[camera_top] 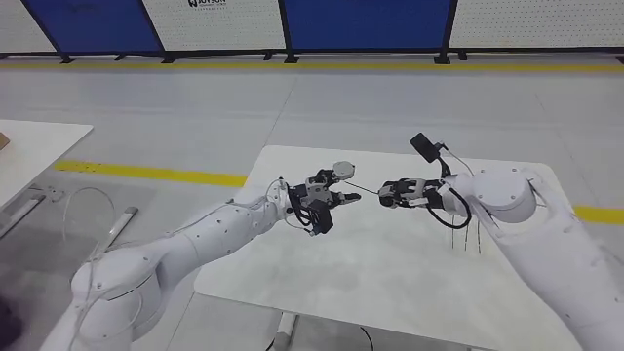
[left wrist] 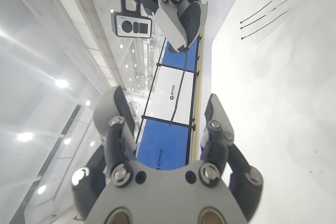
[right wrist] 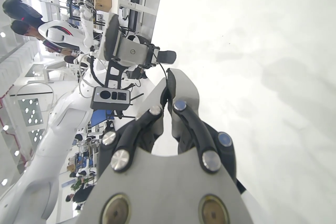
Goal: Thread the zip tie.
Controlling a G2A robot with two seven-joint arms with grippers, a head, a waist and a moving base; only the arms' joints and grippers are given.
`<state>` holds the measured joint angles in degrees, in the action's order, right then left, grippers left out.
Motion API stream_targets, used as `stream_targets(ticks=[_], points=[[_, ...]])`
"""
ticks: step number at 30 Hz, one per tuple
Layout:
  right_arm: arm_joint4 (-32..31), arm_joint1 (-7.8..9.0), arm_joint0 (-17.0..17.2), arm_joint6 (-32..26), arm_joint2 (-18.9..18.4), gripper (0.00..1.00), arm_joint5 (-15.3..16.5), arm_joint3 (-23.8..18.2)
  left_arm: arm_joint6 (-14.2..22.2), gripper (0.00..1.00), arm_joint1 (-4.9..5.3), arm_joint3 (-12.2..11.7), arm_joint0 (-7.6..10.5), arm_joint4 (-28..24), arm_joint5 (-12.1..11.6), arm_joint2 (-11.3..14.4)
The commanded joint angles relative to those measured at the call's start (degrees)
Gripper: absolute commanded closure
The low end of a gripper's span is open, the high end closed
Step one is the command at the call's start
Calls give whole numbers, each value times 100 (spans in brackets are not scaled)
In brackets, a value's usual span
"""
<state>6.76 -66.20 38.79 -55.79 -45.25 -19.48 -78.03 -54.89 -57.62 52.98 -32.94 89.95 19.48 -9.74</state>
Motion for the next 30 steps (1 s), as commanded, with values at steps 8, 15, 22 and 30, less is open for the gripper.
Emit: stream_targets(ticks=[8, 15, 22, 30], points=[[98, -43, -78, 18, 61, 100, 0, 152, -264, 53, -192, -296, 24, 0, 0, 0], [175, -66, -137, 34, 95, 100, 0, 233, -451, 83, -398, -705, 103, 0, 0, 0], [220, -92, -214, 47, 167, 100, 0, 337, -741, 100, -657, -1153, 128, 0, 0, 0], [276, -105, -267, 60, 220, 100, 0, 451, -1098, 100, -1009, -1753, 160, 0, 0, 0]])
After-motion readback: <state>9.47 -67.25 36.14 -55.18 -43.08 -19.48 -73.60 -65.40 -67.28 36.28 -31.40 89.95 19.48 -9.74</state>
